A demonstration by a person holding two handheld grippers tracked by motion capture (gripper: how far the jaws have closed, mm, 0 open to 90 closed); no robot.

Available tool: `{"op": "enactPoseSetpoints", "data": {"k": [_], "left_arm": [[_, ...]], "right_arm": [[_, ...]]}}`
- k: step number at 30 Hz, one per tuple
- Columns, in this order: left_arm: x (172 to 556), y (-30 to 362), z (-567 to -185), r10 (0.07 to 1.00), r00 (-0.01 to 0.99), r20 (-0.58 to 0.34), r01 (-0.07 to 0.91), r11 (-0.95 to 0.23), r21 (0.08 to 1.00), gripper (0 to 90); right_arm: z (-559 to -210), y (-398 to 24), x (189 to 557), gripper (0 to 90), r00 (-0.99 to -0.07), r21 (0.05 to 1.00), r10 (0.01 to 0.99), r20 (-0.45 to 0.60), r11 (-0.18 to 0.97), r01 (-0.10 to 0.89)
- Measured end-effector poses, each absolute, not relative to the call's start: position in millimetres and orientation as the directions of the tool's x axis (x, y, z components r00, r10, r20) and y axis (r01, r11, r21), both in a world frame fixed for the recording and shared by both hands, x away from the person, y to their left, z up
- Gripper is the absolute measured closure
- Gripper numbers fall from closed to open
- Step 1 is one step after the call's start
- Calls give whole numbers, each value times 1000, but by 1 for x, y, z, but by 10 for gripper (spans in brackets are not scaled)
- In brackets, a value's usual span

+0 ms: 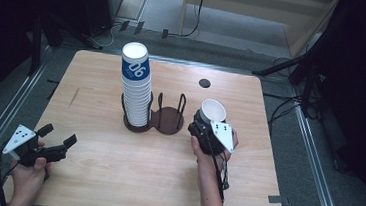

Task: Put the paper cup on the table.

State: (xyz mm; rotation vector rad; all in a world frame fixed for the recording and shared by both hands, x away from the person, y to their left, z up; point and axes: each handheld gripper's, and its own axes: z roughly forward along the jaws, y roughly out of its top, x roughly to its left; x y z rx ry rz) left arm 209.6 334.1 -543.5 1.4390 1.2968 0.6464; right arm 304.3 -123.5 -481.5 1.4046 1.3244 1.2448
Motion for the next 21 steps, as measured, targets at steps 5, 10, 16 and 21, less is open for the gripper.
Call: {"op": "enactPoseSetpoints", "data": {"k": [5, 10, 16, 21], "left_arm": [[211, 336, -547, 925, 271, -266, 383, 150, 911, 3], [212, 336, -550, 914, 290, -284, 393, 157, 906, 3], [211, 336, -551, 910, 297, -290, 388, 162, 907, 3], [210, 338, -551, 903, 306, -301, 373, 177, 911, 3]], "right_arm": [[-487, -131, 318, 219, -40, 981, 996, 79, -71, 180], [-493, -137, 333, 218, -36, 978, 996, 78, -70, 197], [-497, -142, 347, 218, -32, 972, 995, 99, -90, 217], [-502, -140, 360, 217, -37, 972, 997, 62, -51, 229]]}}
